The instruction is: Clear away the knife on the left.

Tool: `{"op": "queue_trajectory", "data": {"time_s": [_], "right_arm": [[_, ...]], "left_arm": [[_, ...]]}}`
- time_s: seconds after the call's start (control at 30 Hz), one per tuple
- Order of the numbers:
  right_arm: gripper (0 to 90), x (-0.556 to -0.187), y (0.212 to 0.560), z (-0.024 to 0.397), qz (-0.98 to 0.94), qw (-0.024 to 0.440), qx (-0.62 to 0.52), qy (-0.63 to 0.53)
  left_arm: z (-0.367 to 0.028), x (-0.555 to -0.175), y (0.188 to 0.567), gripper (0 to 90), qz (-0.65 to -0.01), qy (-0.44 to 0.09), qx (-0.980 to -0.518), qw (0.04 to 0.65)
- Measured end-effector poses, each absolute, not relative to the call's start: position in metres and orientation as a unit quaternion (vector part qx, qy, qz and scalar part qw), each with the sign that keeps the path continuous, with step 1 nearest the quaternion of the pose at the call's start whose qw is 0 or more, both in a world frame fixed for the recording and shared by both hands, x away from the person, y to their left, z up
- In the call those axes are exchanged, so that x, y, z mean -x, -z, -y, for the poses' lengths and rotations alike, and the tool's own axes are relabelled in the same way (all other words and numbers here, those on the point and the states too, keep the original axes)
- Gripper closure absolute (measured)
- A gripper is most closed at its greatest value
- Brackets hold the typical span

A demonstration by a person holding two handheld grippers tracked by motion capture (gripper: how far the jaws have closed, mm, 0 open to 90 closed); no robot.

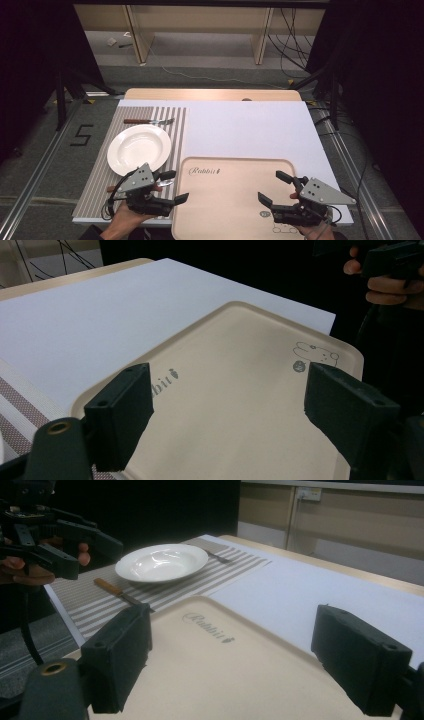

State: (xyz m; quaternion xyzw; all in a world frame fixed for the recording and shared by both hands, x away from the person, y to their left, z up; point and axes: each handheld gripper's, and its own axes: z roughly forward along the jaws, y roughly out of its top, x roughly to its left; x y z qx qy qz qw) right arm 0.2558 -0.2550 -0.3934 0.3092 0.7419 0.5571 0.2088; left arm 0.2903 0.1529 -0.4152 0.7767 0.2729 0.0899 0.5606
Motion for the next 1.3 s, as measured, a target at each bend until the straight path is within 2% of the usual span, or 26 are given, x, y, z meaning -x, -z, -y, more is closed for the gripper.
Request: {"op": "queue_trajectory", "data": {"time_s": [1.13,1.3], "right_arm": [[17.5,-0.2553,0.3941,0.2533,-0.749,0.208,-0.306,-0.550],[17.5,-0.2535,0.3953,0.2477,-0.769,0.226,-0.290,-0.523]], "left_arm": [[-0.1524,-0.2914,0.4164,20.0,-0.271,-0.091,-0.786,0.548],[-0.1520,-0.2913,0.4168,20.4,-0.271,-0.093,-0.789,0.543]]}}
